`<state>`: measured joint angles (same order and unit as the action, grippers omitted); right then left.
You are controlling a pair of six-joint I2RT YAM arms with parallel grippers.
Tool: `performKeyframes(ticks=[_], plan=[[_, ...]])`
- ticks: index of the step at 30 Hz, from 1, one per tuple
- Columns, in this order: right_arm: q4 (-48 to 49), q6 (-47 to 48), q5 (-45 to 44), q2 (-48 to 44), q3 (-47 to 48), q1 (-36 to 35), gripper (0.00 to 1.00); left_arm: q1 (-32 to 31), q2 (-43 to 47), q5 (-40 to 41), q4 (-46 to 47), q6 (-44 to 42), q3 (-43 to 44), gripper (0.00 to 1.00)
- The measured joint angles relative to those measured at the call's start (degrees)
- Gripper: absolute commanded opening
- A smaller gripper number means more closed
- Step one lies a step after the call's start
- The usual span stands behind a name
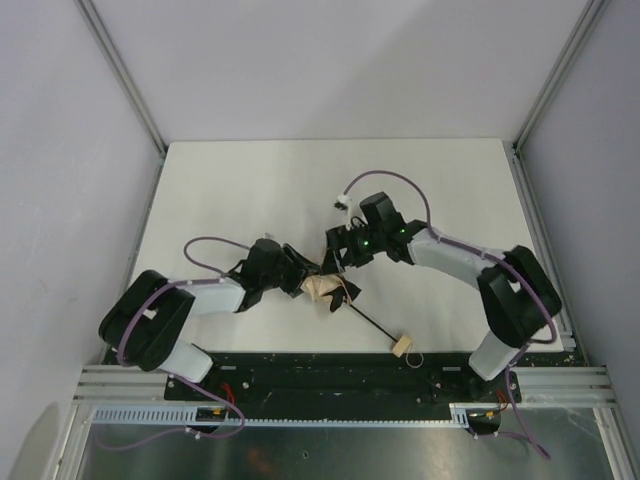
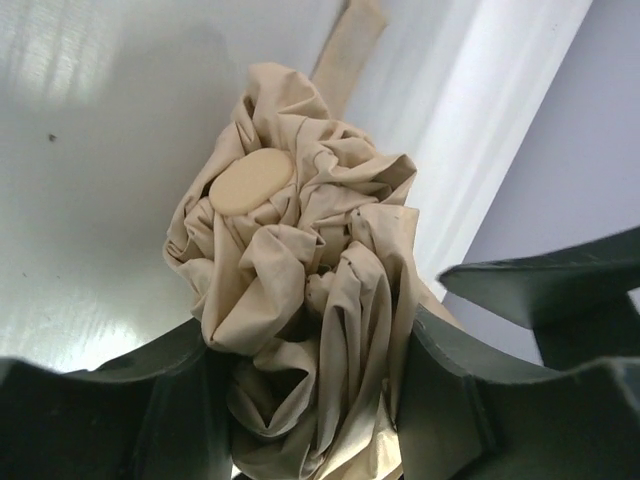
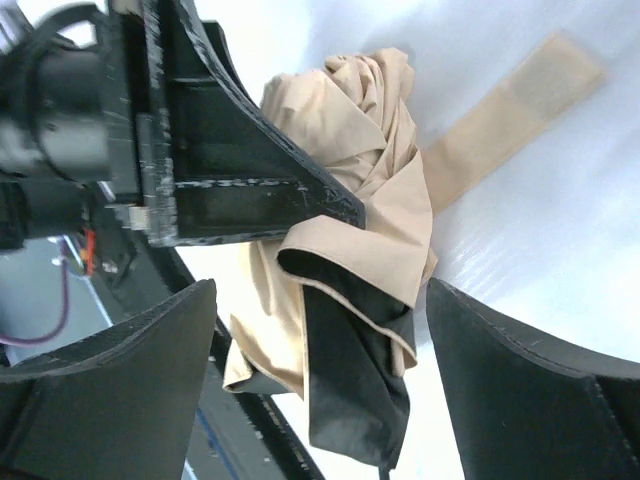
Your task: Put away the umbrella
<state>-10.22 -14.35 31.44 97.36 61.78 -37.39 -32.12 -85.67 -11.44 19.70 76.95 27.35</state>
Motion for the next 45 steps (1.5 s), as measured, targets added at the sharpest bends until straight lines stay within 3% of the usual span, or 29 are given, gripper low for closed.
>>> performKeyframes(ticks=[6,15,17,24,35,45], plan=[[-2.08,-7.26,-5.2,-11.1,-0.68,2.23,0.96,0.81,5.7,-2.27,-1.7,-0.02,-0.04,0.0],[0.33,-17.75,-7.63,-23.65,-11.63,13.75,0.99,2.69,15.5,-5.31,-2.69,0.35,-0.07,0.0],[0.79,-16.31,-7.65,-24.76,-12.98,11.52,0.99,2.69,16.46,-5.75,-2.67,0.83,-0.07,0.0],[4.13,-1.16,-12.26,-31.47,-13.4,-6.14,0.99,2.69,16.46,-5.88,-5.86,1.68,-0.07,0.0],[7.06,12.33,-19.76,-17.92,-10.08,-13.92,0.99,2.69,16.46,-5.57,-9.22,1.49,0.0,0.0],[7.06,17.55,-24.2,-8.44,-4.98,-19.23,0.95,2.93,14.47,-3.87,-13.75,1.6,1.33,0.0]])
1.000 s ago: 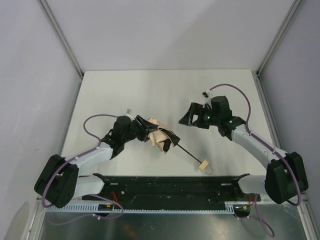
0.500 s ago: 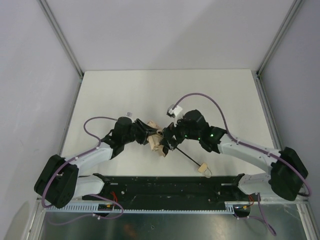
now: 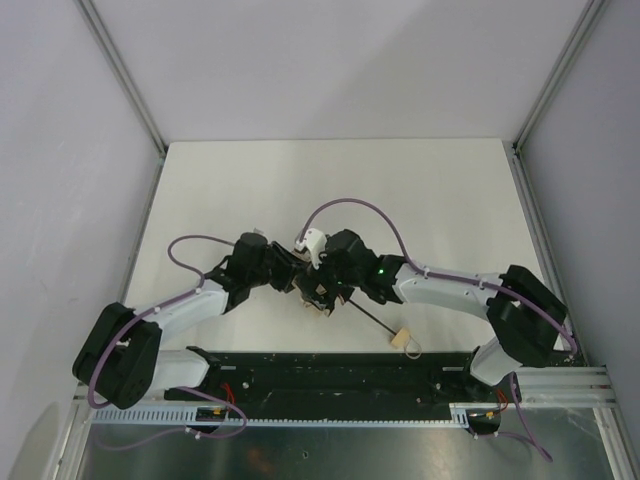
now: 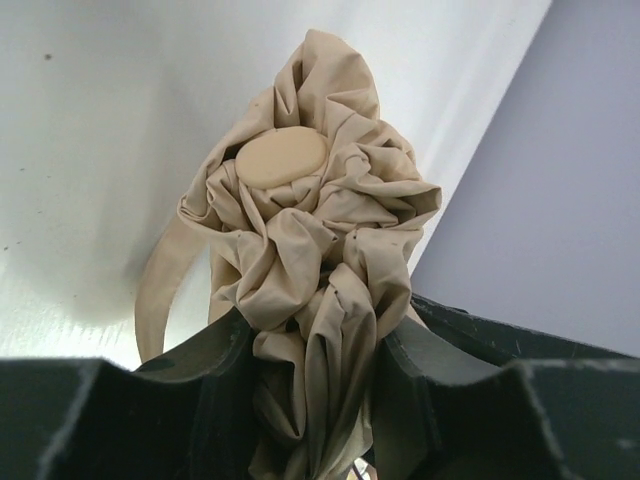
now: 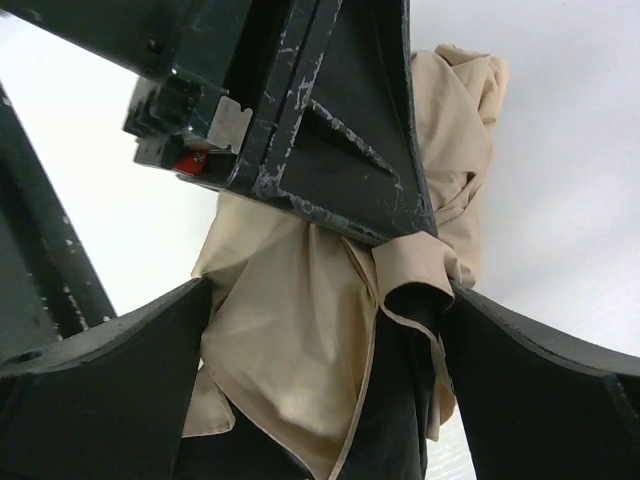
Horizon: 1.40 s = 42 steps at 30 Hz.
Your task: Put away the umbrella
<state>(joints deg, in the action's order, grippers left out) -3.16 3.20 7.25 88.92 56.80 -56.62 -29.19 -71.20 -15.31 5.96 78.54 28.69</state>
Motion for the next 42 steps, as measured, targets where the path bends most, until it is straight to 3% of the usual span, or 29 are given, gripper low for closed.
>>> performKeyframes(ticks=[7,10,20,23,25,28,31,36,42], plan=[[0.07,2.82,-4.57,5.05,1.22,-1.75,0.95,0.09,-1.51,0.55,-5.97,0.87,2.47,0.0],[0.35,3.58,-6.27,6.78,1.6,-2.43,0.87,0.13,-1.84,0.55,-6.99,1.46,2.67,0.0],[1.51,5.66,-11.43,8.5,1.75,-2.64,0.08,0.26,-1.81,0.07,-8.44,3.34,2.67,0.0],[1.51,5.97,-10.54,8.7,1.75,-2.43,0.01,0.37,-1.81,0.04,-8.92,4.09,2.69,0.01],[1.42,5.95,-9.4,8.7,1.75,-1.92,0.0,0.42,-1.81,-0.02,-9.25,4.04,2.75,0.16],[1.38,5.2,-6.62,8.63,1.75,-0.66,0.0,0.39,-1.81,0.0,-9.73,3.72,2.97,0.59],[1.25,2.82,-1.62,8.02,1.75,1.79,0.0,0.09,-1.46,0.17,-9.01,1.62,3.04,0.79],[1.33,-3.52,10.36,5.68,1.73,7.96,0.0,-1.73,1.62,2.27,-4.9,-1.97,3.1,0.9],[2.27,-9.7,19.12,4.9,1.49,12.28,0.0,-2.86,1.6,3.15,-1.64,-3.5,3.26,0.9]])
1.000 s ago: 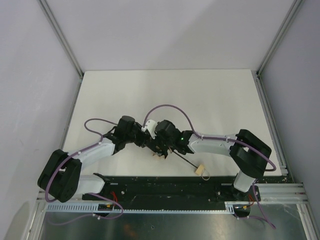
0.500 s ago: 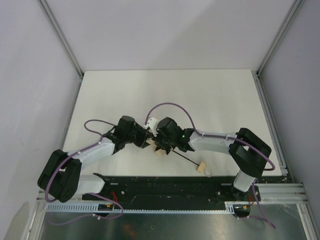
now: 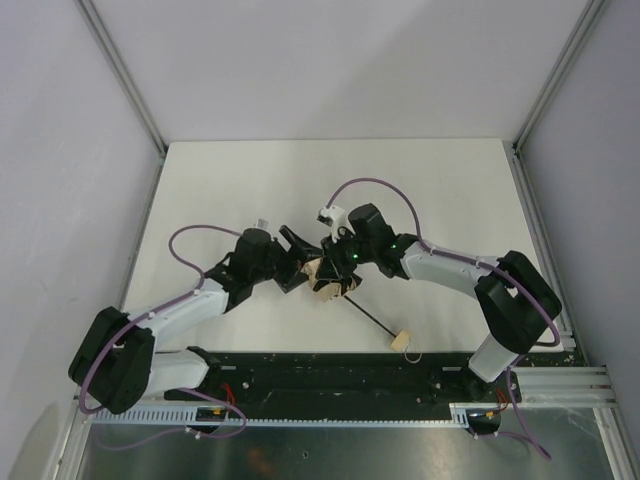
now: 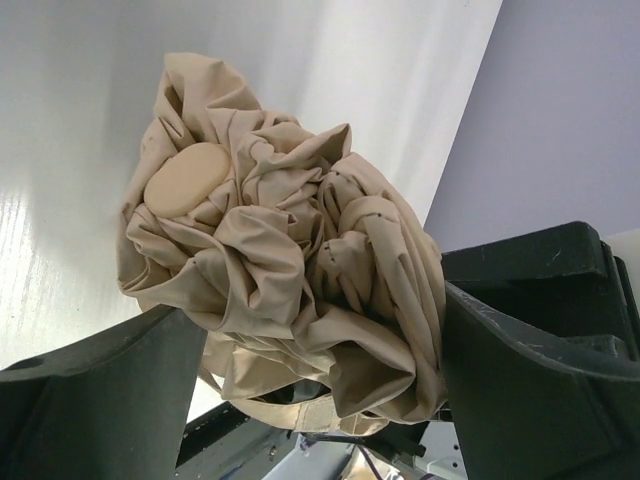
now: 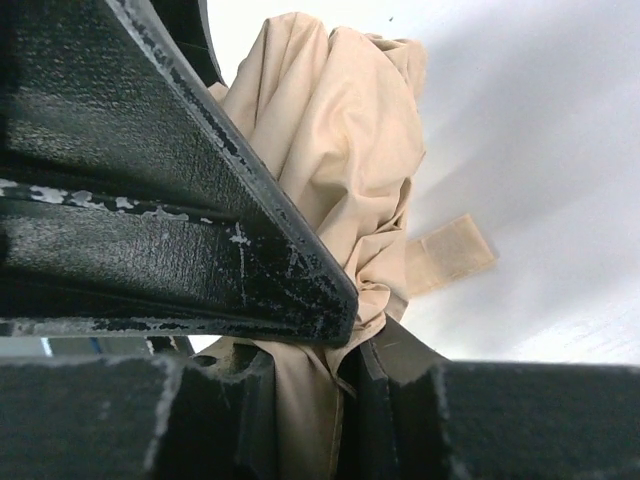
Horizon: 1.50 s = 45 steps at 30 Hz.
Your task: Put away the umbrella
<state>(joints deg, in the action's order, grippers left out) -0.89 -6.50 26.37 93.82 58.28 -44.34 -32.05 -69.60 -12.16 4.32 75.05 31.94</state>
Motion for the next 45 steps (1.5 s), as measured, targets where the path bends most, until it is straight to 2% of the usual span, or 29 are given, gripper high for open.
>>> performKeyframes(ticks=[7,14,16,18,21,22,29,30,32,36,38,40,45], plan=[[1.33,-5.33,3.32,0.0,-0.72,1.68,0.0,-0.17,-2.64,-0.2,1.22,-0.13,1.09,0.84],[1.68,-8.39,3.23,-1.05,-1.64,1.73,0.0,-0.39,-2.56,-0.15,1.49,0.0,0.85,0.92],[2.05,-9.51,2.69,-2.51,-2.27,0.98,0.0,-0.59,-1.49,-0.02,2.14,0.28,0.17,0.97],[2.25,-10.62,1.84,-4.2,-2.69,-0.33,0.0,-0.76,-0.48,0.15,2.73,0.96,-0.48,0.98],[3.43,-12.26,0.61,-6.32,-2.8,-3.74,0.0,-0.9,-0.26,1.36,3.87,1.66,-1.05,0.89],[3.32,-12.87,-0.55,-6.75,-2.82,-4.63,0.0,-0.87,-0.17,1.6,3.96,1.73,-1.09,0.84],[3.76,-14.95,-2.51,-6.99,-3.13,-5.27,0.01,-1.18,-0.24,2.78,4.09,0.52,-0.79,0.22],[3.78,-14.95,-2.45,-6.99,-3.13,-5.16,0.08,-1.2,-0.22,2.99,4.2,0.44,-0.79,0.15],[3.78,-14.93,-2.12,-6.99,-3.13,-4.98,0.3,-1.29,-0.07,3.13,4.2,0.46,-0.79,0.04],[3.72,-15.69,-0.81,-6.99,-2.91,-4.35,0.74,-1.4,0.42,3.63,4.59,0.48,-0.9,0.0],[3.61,-16.79,0.04,-6.99,-2.27,-4.11,0.92,-1.4,0.96,4.52,4.98,0.48,-1.31,0.0],[3.32,-18.36,0.35,-7.45,-1.73,-3.93,0.97,-1.4,1.57,5.2,5.97,0.5,-2.08,0.0],[-0.09,-20.92,-1.09,-12.46,-1.53,-3.56,0.99,-1.36,3.04,5.55,9.44,1.7,-3.13,0.0]])
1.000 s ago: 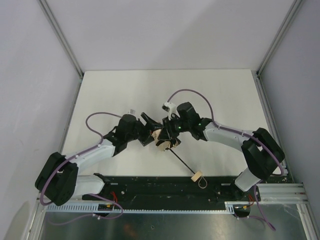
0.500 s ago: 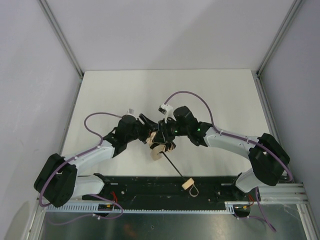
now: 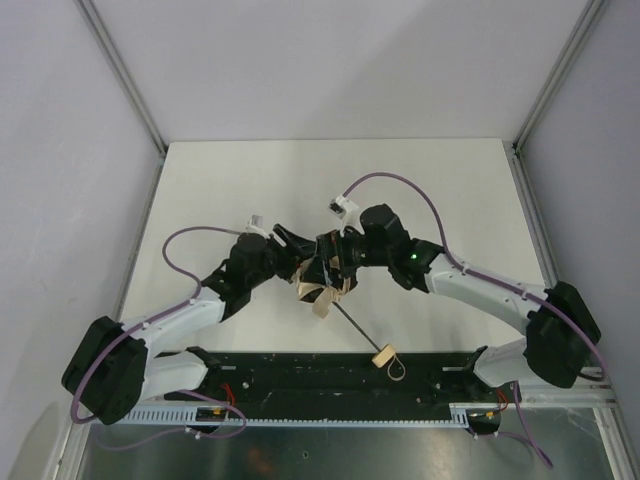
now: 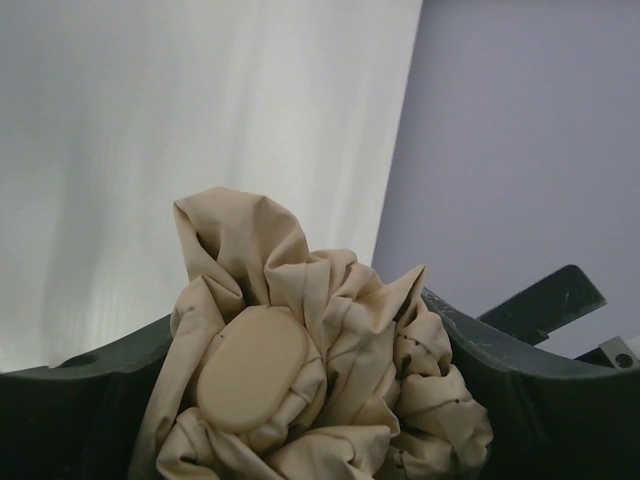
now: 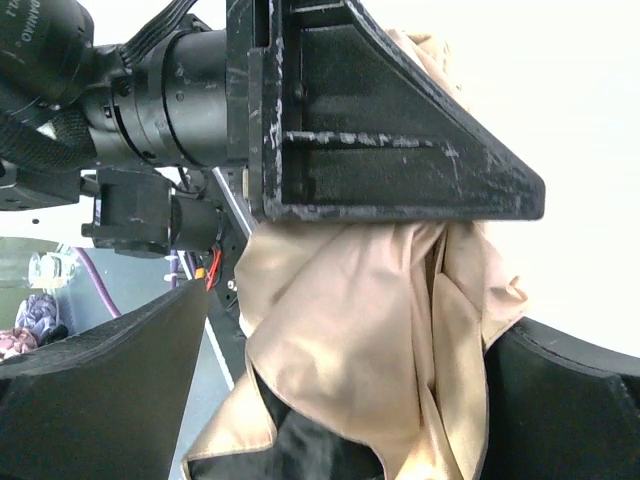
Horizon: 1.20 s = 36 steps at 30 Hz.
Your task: Put away the umbrella
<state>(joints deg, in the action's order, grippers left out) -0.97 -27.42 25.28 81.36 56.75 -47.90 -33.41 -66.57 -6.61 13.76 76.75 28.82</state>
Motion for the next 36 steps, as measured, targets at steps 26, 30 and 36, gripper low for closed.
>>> performKeyframes(ticks=[26,30,36], plan=[[-16.65,-21.79,-15.17,-33.59,-6.97,24.44,0.99,2.34,11.04,3.54,5.03,11.39,-2.84,0.0],[-14.36,-32.85,-10.91,-38.51,-18.71,28.79,0.97,2.69,13.62,3.82,5.84,13.42,-1.95,0.0],[-5.84,-49.35,-5.6,-33.55,-27.54,22.01,0.88,2.86,13.75,4.68,7.32,15.26,2.38,0.0]])
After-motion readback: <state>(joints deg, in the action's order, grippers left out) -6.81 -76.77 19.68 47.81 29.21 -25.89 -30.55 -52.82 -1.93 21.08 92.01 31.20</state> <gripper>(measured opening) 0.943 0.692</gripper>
